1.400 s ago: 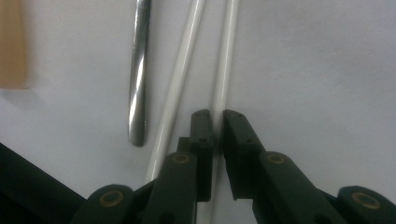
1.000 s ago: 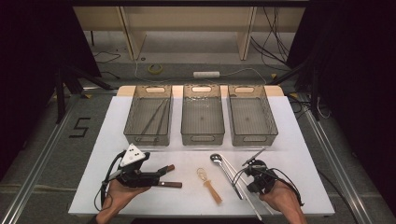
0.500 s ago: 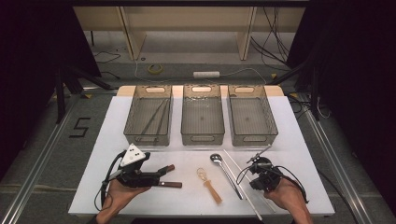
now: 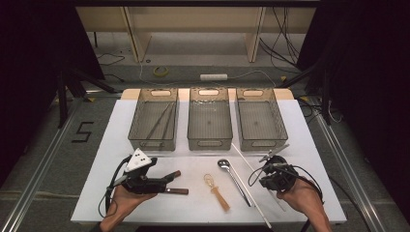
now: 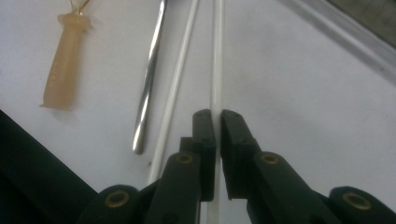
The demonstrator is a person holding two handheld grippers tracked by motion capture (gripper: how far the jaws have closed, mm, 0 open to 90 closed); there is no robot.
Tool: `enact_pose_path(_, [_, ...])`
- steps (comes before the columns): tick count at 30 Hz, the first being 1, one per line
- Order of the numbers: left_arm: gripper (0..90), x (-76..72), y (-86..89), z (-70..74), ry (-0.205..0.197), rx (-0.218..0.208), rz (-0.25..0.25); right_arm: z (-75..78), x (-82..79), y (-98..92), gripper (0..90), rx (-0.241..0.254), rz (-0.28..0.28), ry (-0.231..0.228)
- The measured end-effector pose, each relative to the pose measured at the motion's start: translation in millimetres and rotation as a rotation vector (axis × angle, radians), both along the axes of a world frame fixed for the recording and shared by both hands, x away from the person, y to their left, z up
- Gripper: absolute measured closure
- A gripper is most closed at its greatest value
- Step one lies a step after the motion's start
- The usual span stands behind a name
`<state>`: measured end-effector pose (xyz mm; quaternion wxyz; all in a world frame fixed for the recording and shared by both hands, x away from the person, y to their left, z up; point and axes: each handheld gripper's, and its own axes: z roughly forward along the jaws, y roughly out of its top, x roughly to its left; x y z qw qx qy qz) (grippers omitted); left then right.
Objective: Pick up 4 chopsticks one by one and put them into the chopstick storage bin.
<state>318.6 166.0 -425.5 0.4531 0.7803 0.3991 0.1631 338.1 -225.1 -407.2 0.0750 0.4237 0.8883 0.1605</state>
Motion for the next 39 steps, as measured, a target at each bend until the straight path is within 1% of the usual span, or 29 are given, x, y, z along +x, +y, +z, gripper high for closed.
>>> enact_pose_path(5, [16.0, -0.2, -4.7, 1.2, -0.001, -0.002, -0.025, 6.3, 1.1, 12.6, 86.1, 0.015, 0.044, -0.025])
enact_pose_path(8, [15.9, -0.7, -8.8, 2.0, -0.008, 0.007, -0.039, 8.8, 1.6, 19.5, 86.2, 0.02, 0.065, -0.03])
enact_pose_path(13, [15.9, -0.4, -13.1, 4.2, -0.015, 0.007, -0.059, 11.3, 0.3, 27.8, 86.3, 0.023, 0.096, -0.027])
enact_pose_path(17, [16.2, -2.4, -20.9, 10.5, -0.036, 0.009, -0.112, 13.9, -1.4, 37.5, 86.2, 0.014, 0.136, -0.015])
enact_pose_path(18, [16.2, -3.0, -23.5, 12.1, -0.043, 0.018, -0.132, 14.2, -1.9, 40.8, 86.3, 0.013, 0.143, -0.02])
enact_pose_path(21, [16.4, -4.3, -32.9, 15.2, -0.063, 0.048, -0.187, 13.0, -4.2, 52.9, 86.2, 0.003, 0.199, -0.006])
enact_pose_path(24, [16.7, -4.7, -43.8, 17.0, -0.074, 0.066, -0.237, 10.7, -7.0, 65.9, 86.2, -0.01, 0.245, 0.005])
enact_pose_path(28, [16.6, -6.2, -59.6, 20.2, -0.11, 0.114, -0.298, 7.7, -10.7, 81.1, 86.2, -0.024, 0.302, 0.022])
enact_pose_path(29, [16.8, -6.4, -63.3, 21.1, -0.113, 0.126, -0.321, 6.8, -11.5, 84.3, 86.2, -0.029, 0.319, 0.019])
enact_pose_path(30, [17.0, -6.5, -67.0, 21.2, -0.108, 0.129, -0.343, 6.0, -12.0, 87.2, 86.2, -0.033, 0.333, 0.018])
enact_pose_path(31, [17.1, -6.9, -70.5, 21.0, -0.105, 0.144, -0.361, 5.3, -13.0, 90.4, 86.2, -0.037, 0.344, 0.023])
enact_pose_path(32, [17.1, -7.2, -73.6, 20.8, -0.112, 0.165, -0.376, 4.3, -13.1, 92.4, 86.2, -0.038, 0.365, 0.019])
enact_pose_path(36, [17.1, -9.4, -84.2, 19.3, -0.119, 0.222, -0.437, 1.8, -16.3, 101.5, 86.2, -0.044, 0.4, 0.029])
enact_pose_path(38, [17.3, -9.5, -87.4, 18.0, -0.106, 0.244, -0.471, 1.3, -17.6, 104.2, 86.2, -0.046, 0.423, 0.035])
enact_pose_path(39, [17.3, -9.2, -88.5, 16.9, -0.099, 0.259, -0.48, 1.4, -19.2, 105.9, 86.2, -0.043, 0.422, 0.043])
